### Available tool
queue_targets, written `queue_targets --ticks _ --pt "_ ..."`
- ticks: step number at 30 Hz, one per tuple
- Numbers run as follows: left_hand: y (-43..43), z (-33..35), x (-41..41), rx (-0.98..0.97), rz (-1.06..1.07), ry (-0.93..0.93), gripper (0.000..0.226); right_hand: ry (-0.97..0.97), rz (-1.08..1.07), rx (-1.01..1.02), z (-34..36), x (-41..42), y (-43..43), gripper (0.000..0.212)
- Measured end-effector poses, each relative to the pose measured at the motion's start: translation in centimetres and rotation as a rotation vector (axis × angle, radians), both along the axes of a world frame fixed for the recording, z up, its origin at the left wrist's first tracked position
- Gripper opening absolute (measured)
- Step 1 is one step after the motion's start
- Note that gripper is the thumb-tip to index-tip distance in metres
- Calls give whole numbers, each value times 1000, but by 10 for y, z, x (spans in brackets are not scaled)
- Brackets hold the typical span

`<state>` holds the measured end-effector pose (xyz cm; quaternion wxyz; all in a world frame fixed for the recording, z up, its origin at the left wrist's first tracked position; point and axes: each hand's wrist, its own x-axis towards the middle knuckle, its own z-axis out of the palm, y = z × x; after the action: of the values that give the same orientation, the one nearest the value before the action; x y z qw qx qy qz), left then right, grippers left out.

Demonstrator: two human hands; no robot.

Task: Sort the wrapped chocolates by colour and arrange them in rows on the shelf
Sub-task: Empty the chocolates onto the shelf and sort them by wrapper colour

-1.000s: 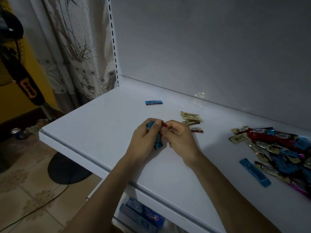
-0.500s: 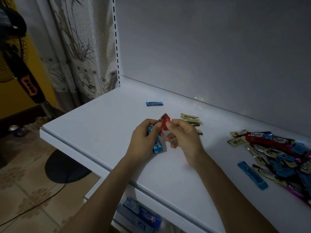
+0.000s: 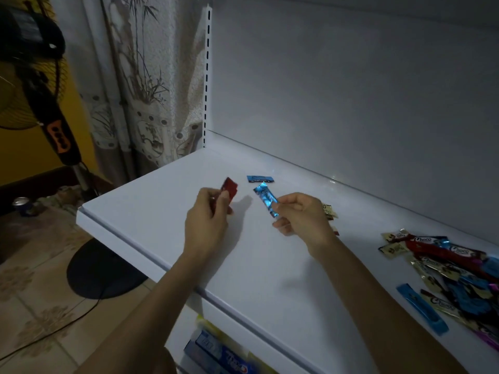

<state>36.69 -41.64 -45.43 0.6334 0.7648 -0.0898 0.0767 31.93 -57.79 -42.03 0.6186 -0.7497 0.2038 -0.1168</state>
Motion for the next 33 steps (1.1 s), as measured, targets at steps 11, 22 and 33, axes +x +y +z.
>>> queue_targets --ticks 11,22,33 --pt "0 -1 2 17 -81 -31 17 79 -245 -20 -15 108 -9 24" --pt "-1 -9 3 273 -121 -151 8 -63 130 -52 -2 -28 30 29" --pt "-9 -6 -3 752 -142 -198 66 -216 -82 -392 -41 -67 2 11"
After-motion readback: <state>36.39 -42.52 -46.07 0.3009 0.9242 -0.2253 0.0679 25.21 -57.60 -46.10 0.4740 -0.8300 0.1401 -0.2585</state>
